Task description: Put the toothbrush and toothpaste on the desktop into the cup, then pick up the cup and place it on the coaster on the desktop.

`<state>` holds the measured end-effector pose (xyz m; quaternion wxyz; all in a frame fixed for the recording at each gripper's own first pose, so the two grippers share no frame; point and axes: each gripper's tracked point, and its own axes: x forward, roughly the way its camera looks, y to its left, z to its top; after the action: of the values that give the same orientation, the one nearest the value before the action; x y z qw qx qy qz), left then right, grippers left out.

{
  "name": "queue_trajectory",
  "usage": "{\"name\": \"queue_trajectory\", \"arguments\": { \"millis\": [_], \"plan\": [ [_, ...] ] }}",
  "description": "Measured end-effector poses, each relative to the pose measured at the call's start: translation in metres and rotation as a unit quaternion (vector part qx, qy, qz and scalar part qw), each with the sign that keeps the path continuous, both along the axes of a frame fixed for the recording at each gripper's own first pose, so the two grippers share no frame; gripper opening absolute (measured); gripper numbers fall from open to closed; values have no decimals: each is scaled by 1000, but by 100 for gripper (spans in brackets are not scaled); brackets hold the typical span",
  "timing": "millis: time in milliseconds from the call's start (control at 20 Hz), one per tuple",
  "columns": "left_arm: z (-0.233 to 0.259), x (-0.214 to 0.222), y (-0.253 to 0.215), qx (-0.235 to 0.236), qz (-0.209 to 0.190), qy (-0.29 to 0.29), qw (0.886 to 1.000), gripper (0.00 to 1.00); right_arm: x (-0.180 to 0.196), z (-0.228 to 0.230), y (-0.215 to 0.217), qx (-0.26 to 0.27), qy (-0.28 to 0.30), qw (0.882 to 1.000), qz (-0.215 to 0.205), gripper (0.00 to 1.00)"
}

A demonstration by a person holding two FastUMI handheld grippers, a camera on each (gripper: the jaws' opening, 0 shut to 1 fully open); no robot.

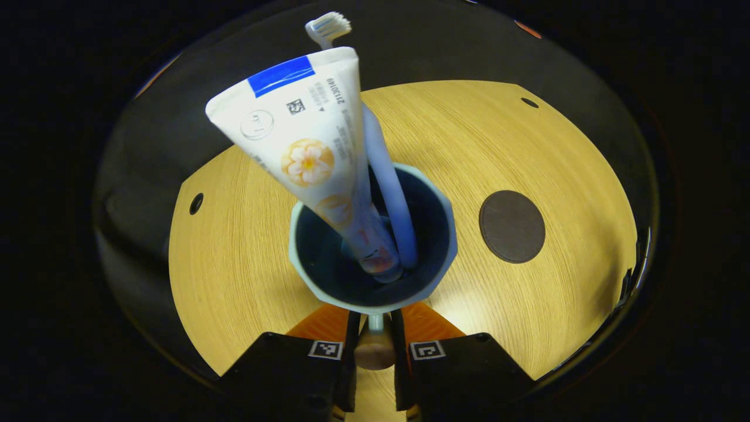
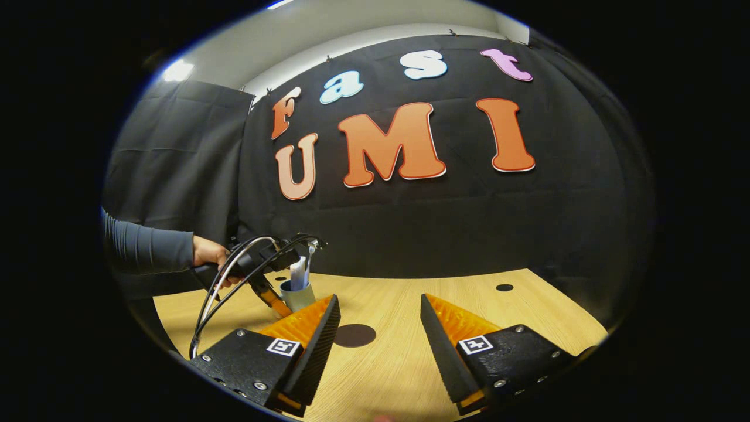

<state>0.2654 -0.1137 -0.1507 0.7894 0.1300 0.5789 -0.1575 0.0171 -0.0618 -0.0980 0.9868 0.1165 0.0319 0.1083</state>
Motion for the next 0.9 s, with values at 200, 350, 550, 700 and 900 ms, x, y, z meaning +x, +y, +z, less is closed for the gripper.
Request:
{"name": "queue_trajectory", "arguments": {
  "millis": [200,350,550,700,900],
  "plan": [
    [17,1,-3,-5,-21,-16,1000,29,-9,-2,-14,3,2,1000,-15,83],
    [9,0,2,-15,-45,-19,999,28,-18,-4,-27,-2,4,1000,-29,83],
    [10,6,1,-22,-76,-25,997,28,-30,-7,-45,-10,9,999,-45,83],
    [11,6,4,-25,-93,-20,995,27,-39,-9,-60,-8,10,998,-56,84],
    [13,3,8,-23,-100,-7,995,28,-46,-17,-76,1,19,997,-69,85]
  ]
}}
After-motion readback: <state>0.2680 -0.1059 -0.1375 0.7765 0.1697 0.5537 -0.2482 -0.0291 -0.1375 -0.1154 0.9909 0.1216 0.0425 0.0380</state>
